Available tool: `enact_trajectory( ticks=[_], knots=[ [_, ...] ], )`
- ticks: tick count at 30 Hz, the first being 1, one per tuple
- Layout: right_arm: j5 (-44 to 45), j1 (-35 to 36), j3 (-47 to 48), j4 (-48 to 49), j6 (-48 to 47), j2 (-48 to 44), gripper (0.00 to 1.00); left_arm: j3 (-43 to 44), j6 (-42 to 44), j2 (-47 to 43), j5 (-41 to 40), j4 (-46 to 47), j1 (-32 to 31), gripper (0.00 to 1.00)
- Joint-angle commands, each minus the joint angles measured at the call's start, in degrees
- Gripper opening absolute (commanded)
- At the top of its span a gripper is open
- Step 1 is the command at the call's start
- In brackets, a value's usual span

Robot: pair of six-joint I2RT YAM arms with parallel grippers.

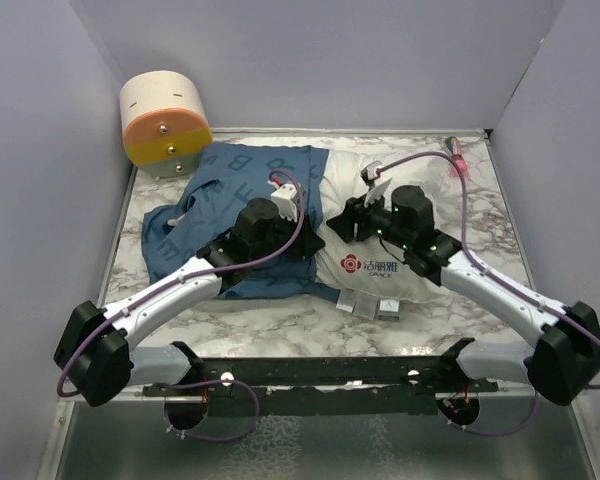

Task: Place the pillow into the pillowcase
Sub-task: Stuff the pillow into the pillowcase.

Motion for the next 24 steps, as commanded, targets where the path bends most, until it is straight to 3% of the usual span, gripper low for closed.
enact_trajectory(
  ticks=[1,8,13,16,21,24],
  knots=[
    [-4.0,1.2,-1.0,-3.4,-1.7,-12.6,0.57,1.5,-1.2,-3.8,4.8,3.0,0.6,0.47],
    [-5.1,1.1,-6.4,-9.4,2.3,-30.3,0.73,-7.7,-7.3,-17.5,7.9,-4.2,0.7,0.51],
    [-8.0,1.1,-15.7,-5.1,7.7,-35.8,0.74,-12.2,-12.2,-26.0,8.3,-5.0,0.6,0.51],
    [-7.0,1.1,-18.2,-3.2,9.8,-37.5,0.74,-6.7,-8.0,-23.8,6.1,-9.2,0.6,0.51],
    [-0.6,1.0,-14.5,-7.8,8.7,-40.5,0.74,5.5,0.2,-12.7,3.9,-15.2,0.6,0.51],
    [-1.0,1.1,-13.9,-9.6,8.7,-41.7,0.74,6.5,0.4,-9.5,4.2,-15.4,0.5,0.51]
  ],
)
